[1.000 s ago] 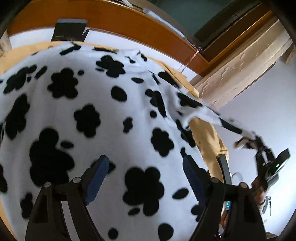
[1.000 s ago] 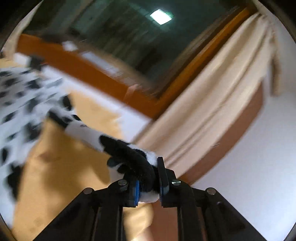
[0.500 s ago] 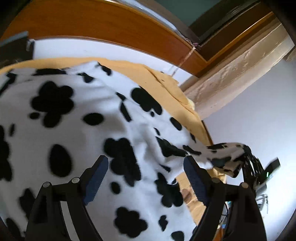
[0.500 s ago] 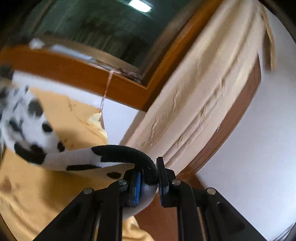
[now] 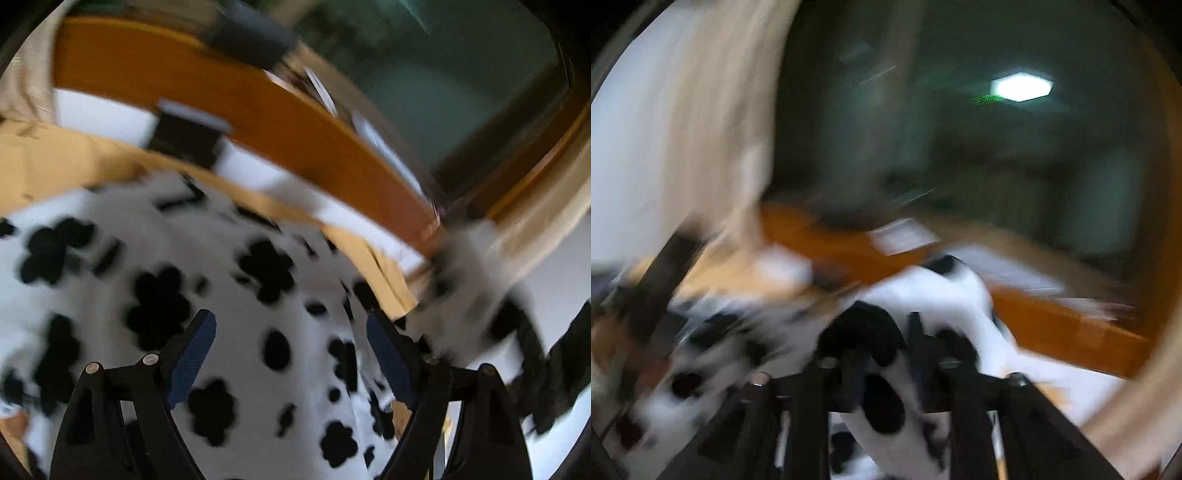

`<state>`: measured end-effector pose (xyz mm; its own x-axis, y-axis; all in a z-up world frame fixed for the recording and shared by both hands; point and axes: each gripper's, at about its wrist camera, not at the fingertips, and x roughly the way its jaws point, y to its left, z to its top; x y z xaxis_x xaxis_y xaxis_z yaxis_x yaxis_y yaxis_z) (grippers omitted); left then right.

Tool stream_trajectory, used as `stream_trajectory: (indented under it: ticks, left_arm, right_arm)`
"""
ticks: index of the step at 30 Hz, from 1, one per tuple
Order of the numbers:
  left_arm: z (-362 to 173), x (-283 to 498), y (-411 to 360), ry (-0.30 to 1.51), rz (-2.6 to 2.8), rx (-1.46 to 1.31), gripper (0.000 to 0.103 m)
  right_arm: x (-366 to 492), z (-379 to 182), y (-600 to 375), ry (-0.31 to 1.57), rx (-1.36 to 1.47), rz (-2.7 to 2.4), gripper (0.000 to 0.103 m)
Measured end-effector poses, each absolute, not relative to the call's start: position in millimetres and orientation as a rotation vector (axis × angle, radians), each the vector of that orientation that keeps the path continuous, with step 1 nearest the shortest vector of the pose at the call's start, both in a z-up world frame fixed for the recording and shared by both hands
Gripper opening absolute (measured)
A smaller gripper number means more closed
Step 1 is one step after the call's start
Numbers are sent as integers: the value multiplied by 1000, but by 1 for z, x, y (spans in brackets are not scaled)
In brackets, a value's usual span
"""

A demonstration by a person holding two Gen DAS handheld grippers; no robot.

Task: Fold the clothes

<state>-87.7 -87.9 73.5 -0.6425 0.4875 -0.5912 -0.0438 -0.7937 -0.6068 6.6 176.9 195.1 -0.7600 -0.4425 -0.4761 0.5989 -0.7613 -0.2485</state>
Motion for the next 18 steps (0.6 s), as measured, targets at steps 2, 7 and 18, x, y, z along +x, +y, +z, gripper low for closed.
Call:
stream_trajectory:
  ticks: [2,7,18]
  left_arm:
    - [73,-86,-104,-831,2506,-1113,95]
    - [49,-95,-113,-841,2447,-1207,100]
    - [48,-89,-64,-581,2297,-1235,102]
  right_arm:
    - [14,171,152,667,537,-2415,88]
    - [2,141,171,643,662,-2495,88]
    - [13,123,275,-117,871,-2695,88]
